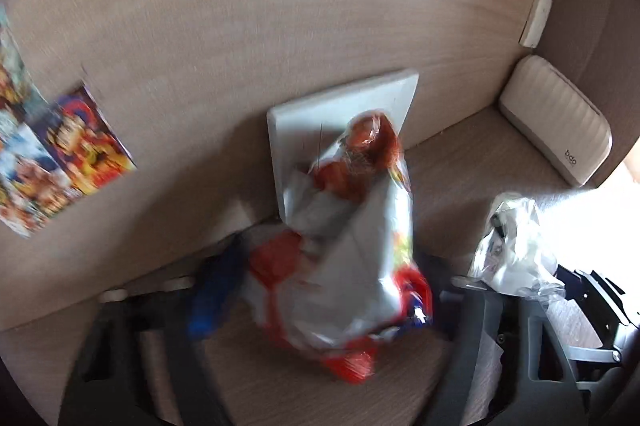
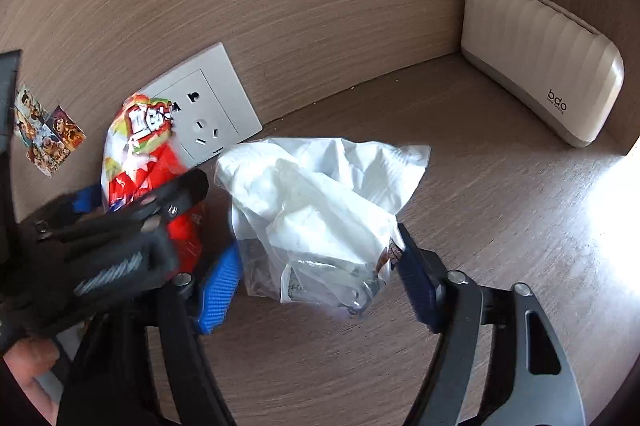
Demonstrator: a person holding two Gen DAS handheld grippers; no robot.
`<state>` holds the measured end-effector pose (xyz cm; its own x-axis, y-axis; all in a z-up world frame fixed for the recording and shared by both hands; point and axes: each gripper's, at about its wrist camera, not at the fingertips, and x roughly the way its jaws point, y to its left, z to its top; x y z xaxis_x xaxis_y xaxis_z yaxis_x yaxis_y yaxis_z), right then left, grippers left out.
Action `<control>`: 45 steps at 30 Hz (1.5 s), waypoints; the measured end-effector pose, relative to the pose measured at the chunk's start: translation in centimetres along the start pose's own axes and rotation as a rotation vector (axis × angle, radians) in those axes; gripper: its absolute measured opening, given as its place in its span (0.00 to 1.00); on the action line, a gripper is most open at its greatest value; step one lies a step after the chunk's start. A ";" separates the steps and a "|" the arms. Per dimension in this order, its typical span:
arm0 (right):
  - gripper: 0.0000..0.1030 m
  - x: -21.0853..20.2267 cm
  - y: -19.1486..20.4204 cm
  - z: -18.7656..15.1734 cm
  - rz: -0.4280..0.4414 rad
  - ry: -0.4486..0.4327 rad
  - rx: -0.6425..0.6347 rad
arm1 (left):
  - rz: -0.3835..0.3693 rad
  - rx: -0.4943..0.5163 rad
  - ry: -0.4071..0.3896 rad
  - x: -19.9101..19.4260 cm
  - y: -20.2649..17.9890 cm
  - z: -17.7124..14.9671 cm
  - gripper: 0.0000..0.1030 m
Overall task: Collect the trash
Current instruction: 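Grasp the red snack bag with the left tool while the right tool grasps the white plastic bag, then carry both bags over the white bin and open both tools to drop them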
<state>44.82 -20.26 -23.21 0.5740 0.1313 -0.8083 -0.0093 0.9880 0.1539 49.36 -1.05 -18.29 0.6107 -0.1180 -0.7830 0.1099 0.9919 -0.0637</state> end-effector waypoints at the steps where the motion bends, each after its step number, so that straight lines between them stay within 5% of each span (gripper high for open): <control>1: 0.65 -0.5 0.0 -0.1 0.007 -0.008 -0.010 | 0.002 0.000 -0.004 -0.1 -0.1 -0.1 0.67; 9: 0.65 -7.9 -1.8 -1.9 0.033 -0.120 -0.035 | -0.042 0.049 -0.077 -5.3 -1.8 -2.2 0.67; 14: 0.65 -14.1 -4.7 -4.9 -0.005 -0.187 -0.030 | -0.062 0.147 -0.134 -10.2 -6.0 -5.0 0.68; 20: 0.65 -22.3 -9.8 -11.8 -0.093 -0.221 0.041 | -0.176 0.256 -0.144 -14.6 -13.8 -9.0 0.68; 33: 0.65 -32.5 -19.7 -28.5 -0.297 -0.102 0.279 | -0.428 0.547 -0.015 -19.0 -31.6 -23.5 0.68; 45: 0.66 -32.3 -23.6 -36.6 -0.313 0.003 0.416 | -0.510 0.683 0.112 -16.9 -38.6 -31.2 0.68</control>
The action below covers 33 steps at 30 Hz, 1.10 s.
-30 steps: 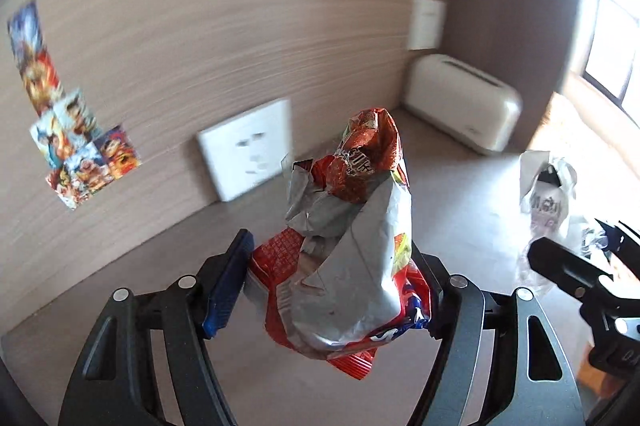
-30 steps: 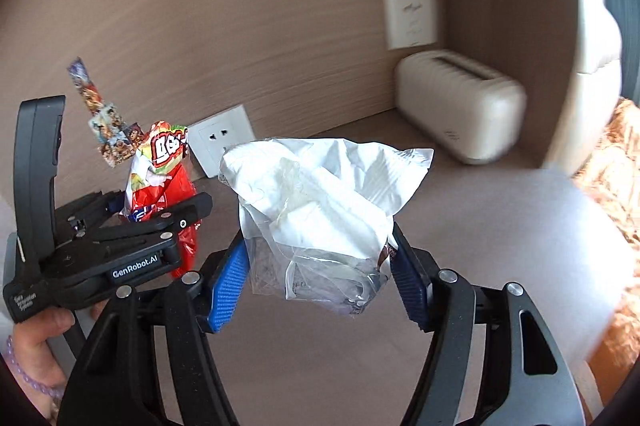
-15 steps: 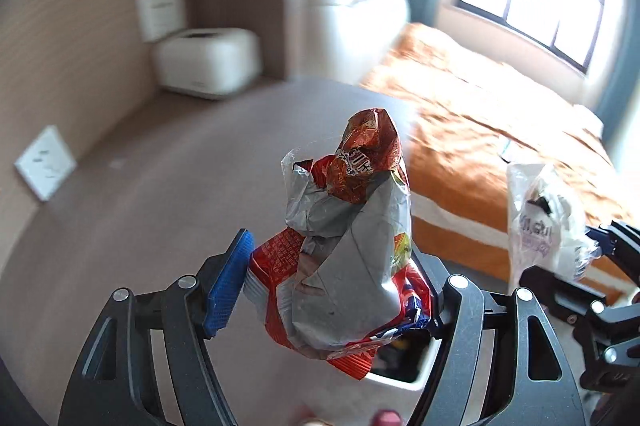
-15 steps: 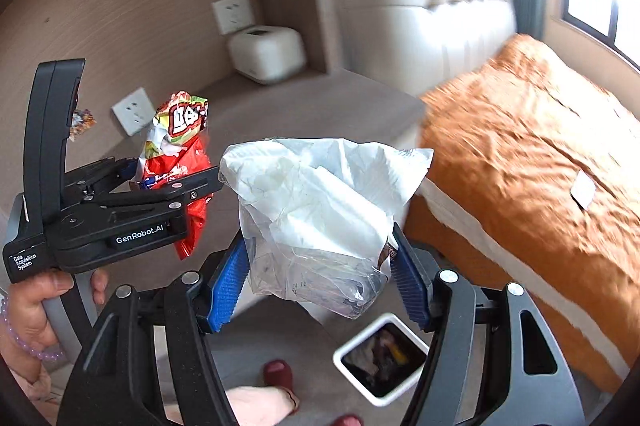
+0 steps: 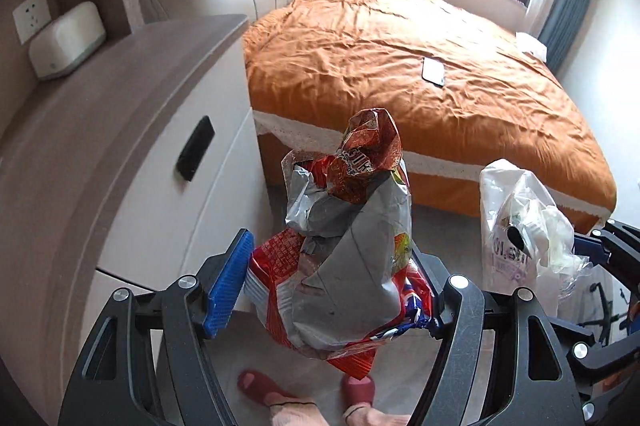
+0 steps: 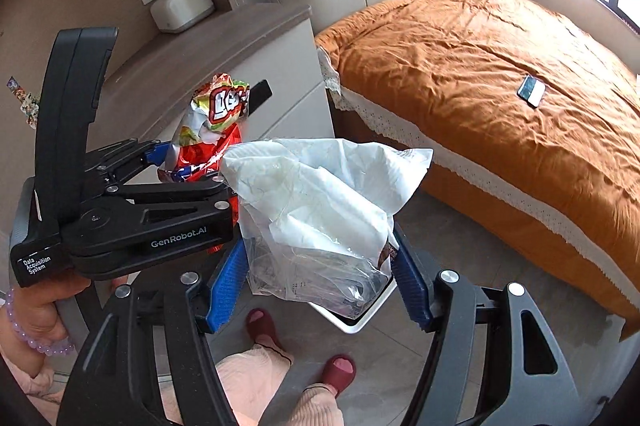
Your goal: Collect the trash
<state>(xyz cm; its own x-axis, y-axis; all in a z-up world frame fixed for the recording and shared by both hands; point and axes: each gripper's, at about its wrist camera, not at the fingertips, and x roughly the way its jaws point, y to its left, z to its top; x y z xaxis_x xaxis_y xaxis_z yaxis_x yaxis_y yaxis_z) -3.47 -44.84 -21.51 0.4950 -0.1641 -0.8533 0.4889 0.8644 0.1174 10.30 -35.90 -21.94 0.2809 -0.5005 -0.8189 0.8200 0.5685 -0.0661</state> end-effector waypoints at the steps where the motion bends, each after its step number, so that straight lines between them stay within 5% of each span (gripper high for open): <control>1: 0.66 0.5 -0.3 -0.3 -0.004 0.010 0.007 | -0.003 0.004 0.005 0.6 -0.2 -0.2 0.68; 9: 0.66 5.8 -2.2 -2.4 0.003 0.059 0.065 | -0.017 0.008 0.047 6.3 0.0 -2.2 0.69; 23: 0.67 28.8 -6.0 -11.0 -0.077 0.316 0.091 | -0.097 0.085 0.291 30.7 3.5 -14.9 0.70; 27: 0.97 32.8 -8.2 -12.9 -0.106 0.372 0.116 | -0.096 0.038 0.385 34.9 5.0 -17.4 0.96; 30: 0.96 33.2 -9.7 -13.7 -0.121 0.400 0.152 | -0.139 -0.007 0.449 36.1 6.1 -18.5 0.95; 33: 0.96 31.8 -9.8 -13.6 -0.155 0.402 0.160 | -0.110 0.055 0.460 35.0 5.8 -18.8 0.95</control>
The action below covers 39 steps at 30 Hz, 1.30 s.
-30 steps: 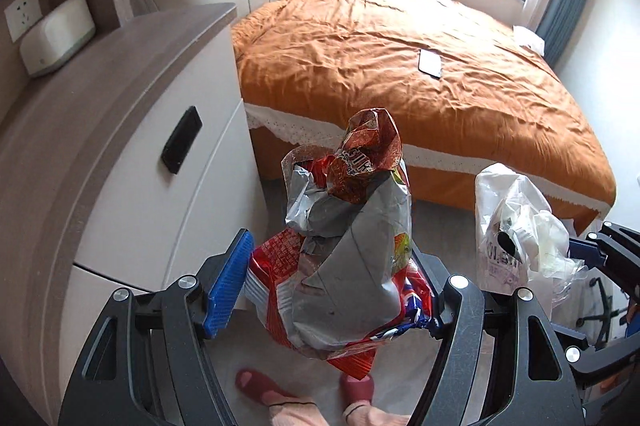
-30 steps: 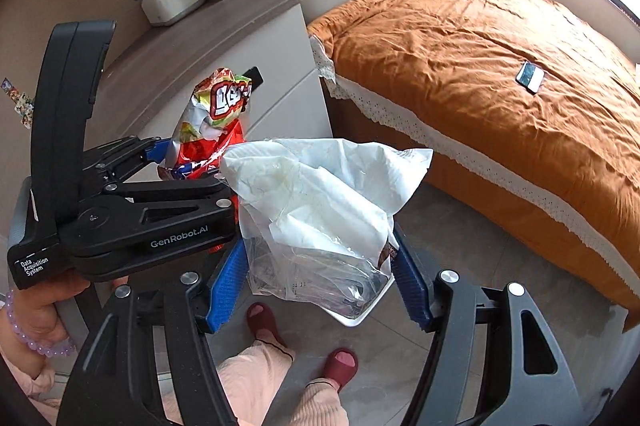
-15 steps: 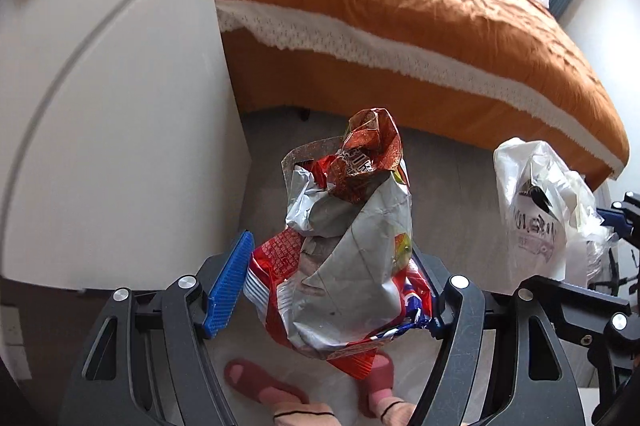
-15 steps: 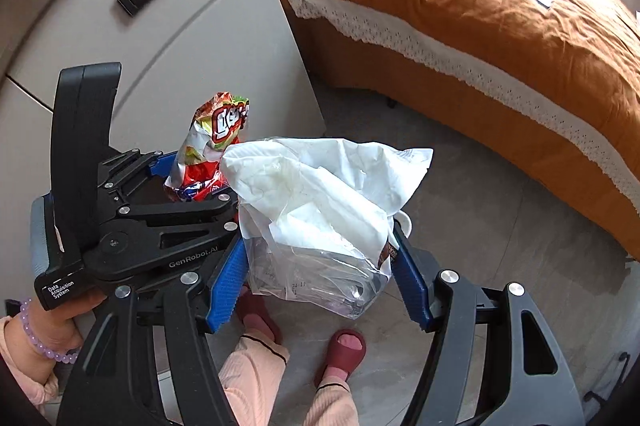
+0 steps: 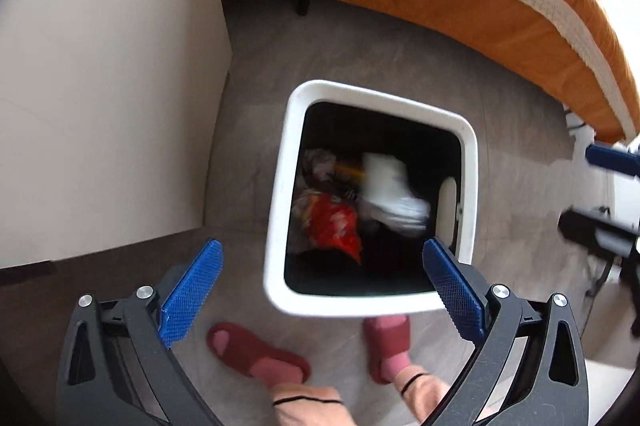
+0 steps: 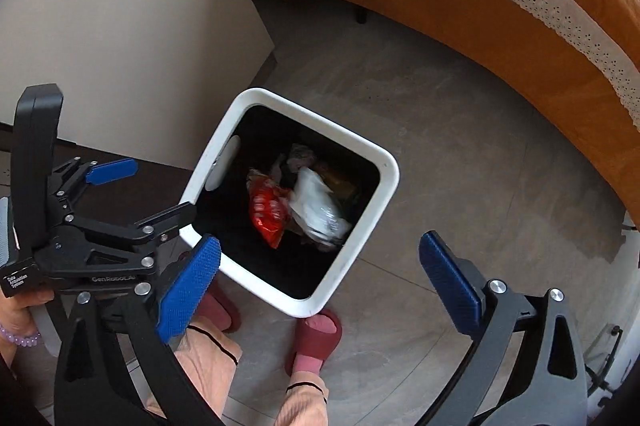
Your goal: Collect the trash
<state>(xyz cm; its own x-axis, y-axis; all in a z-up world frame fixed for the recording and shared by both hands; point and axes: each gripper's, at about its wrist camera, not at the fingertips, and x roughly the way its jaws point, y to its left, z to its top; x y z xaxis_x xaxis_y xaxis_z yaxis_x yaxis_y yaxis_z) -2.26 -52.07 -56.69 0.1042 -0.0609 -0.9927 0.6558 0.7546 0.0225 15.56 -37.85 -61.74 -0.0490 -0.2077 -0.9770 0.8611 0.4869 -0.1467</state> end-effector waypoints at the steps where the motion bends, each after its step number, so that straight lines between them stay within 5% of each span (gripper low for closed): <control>1: 0.96 -1.0 0.0 -0.1 0.004 -0.004 0.009 | 0.021 0.016 0.002 -0.8 -0.2 -0.4 0.95; 6: 0.96 -8.1 0.6 -0.8 0.035 -0.063 0.057 | 0.069 0.028 -0.059 -7.6 -1.7 -1.8 0.95; 12: 0.96 -20.8 3.2 -2.3 0.071 -0.241 0.018 | 0.120 0.003 -0.253 -21.9 -5.5 -3.6 0.95; 20: 0.96 -35.2 7.3 -2.8 0.130 -0.593 -0.130 | 0.263 -0.184 -0.507 -38.6 -6.7 -5.5 0.95; 24: 0.96 -39.1 9.9 -2.4 0.207 -0.668 -0.254 | 0.376 -0.292 -0.625 -45.8 -6.1 -7.6 0.95; 31: 0.96 -44.7 16.7 -2.0 0.313 -0.777 -0.396 | 0.502 -0.418 -0.738 -53.5 -3.5 -11.7 0.95; 39: 0.96 -46.9 25.1 -2.8 0.380 -0.827 -0.427 | 0.500 -0.482 -0.731 -56.3 3.3 -17.1 0.95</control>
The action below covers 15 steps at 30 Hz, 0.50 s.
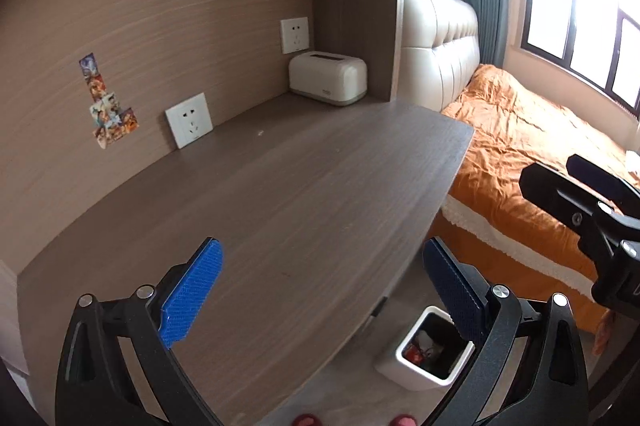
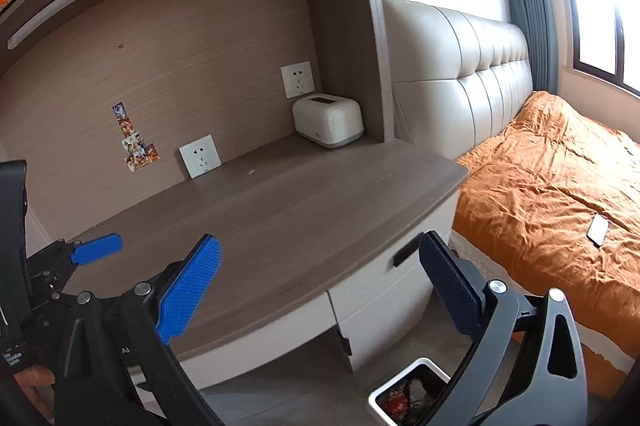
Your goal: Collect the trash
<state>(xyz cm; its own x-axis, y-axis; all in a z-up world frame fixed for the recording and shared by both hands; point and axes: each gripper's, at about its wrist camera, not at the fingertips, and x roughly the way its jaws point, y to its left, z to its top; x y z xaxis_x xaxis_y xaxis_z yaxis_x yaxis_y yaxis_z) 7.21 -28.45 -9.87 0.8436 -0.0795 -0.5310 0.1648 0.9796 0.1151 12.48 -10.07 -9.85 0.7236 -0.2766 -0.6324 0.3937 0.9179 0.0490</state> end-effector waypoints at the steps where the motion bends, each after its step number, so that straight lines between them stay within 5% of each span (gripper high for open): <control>1: 0.96 0.5 0.9 0.2 0.008 0.004 -0.010 | 0.018 0.007 -0.008 -0.1 1.3 0.0 0.95; 15: 0.96 5.4 11.6 1.5 0.011 0.012 -0.017 | 0.068 -0.028 -0.009 1.0 12.9 0.7 0.95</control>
<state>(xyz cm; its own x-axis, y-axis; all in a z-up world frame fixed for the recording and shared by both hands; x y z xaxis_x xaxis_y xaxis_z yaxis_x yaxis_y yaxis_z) 14.44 -17.83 -10.11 0.8394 -0.0668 -0.5395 0.1469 0.9833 0.1069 18.68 1.28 -9.36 0.7531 -0.2157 -0.6216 0.3278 0.9422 0.0701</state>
